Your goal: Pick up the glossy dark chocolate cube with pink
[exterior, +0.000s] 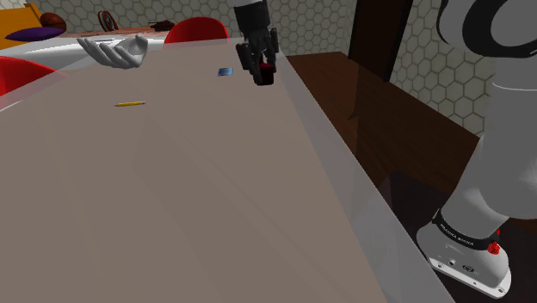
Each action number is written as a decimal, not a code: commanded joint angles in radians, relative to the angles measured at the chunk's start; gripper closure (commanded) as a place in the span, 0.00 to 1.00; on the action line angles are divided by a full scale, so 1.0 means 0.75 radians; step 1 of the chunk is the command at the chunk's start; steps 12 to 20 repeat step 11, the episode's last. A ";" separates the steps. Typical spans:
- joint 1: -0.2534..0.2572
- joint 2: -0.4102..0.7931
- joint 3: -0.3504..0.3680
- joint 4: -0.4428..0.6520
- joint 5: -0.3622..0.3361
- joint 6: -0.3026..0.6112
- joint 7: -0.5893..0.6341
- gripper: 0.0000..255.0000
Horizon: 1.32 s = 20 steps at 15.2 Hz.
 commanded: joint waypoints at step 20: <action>0.107 0.257 -0.007 0.607 -0.093 -0.354 -0.015 1.00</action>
